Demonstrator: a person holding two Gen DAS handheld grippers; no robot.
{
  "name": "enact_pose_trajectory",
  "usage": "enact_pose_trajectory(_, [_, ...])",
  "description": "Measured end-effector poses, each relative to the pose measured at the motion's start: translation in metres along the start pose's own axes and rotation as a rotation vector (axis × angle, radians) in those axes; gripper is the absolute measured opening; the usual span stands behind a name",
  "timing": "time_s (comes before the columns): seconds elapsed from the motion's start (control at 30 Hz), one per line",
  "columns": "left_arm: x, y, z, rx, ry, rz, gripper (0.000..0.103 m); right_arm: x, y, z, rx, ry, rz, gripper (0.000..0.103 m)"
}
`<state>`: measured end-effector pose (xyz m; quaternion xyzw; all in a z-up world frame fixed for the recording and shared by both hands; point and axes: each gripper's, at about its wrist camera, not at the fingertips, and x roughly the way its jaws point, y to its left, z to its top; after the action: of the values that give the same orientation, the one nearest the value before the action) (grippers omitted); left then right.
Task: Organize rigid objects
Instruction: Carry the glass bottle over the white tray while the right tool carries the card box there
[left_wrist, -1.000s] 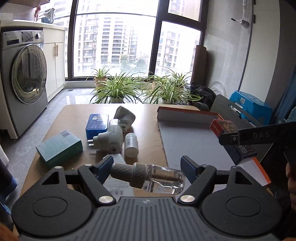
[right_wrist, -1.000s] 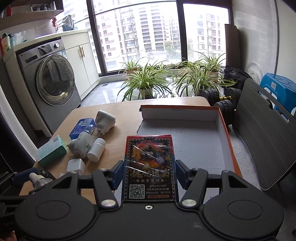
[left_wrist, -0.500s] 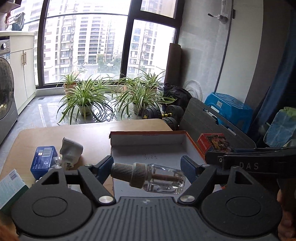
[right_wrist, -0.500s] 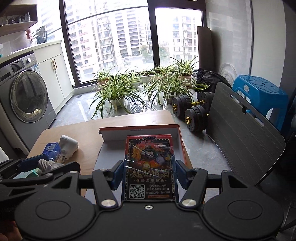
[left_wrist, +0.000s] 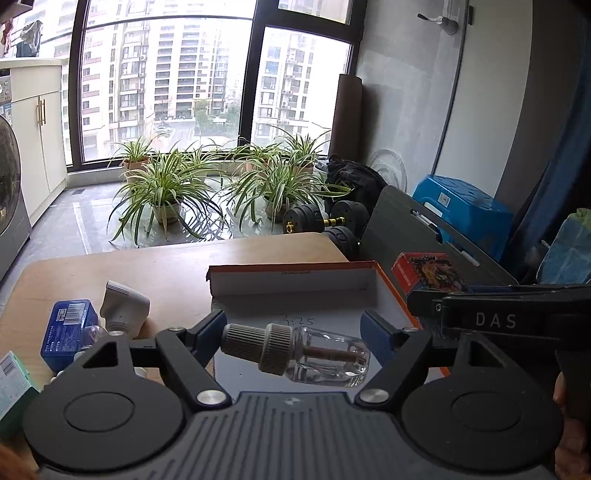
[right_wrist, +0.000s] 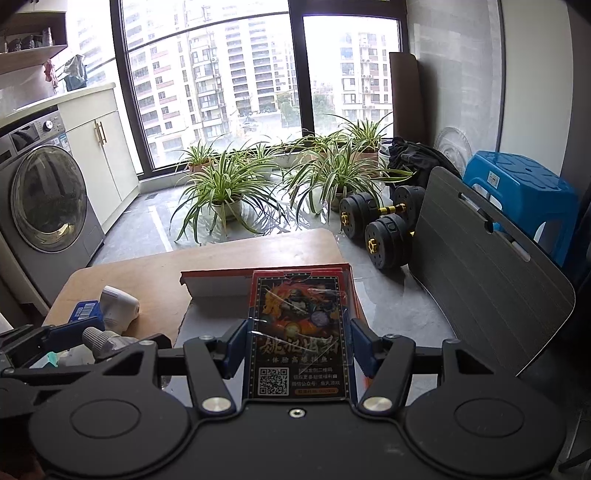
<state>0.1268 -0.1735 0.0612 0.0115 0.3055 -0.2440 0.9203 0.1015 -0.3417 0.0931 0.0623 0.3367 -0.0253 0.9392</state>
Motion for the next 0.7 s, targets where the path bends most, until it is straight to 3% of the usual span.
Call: enact_pose_trajectory(0.7, [0.032,0.011,0.003,-0.027,0.045,0.022,0.081,0.041,0.002,0.007,-0.021,0.016,0.01,0.072])
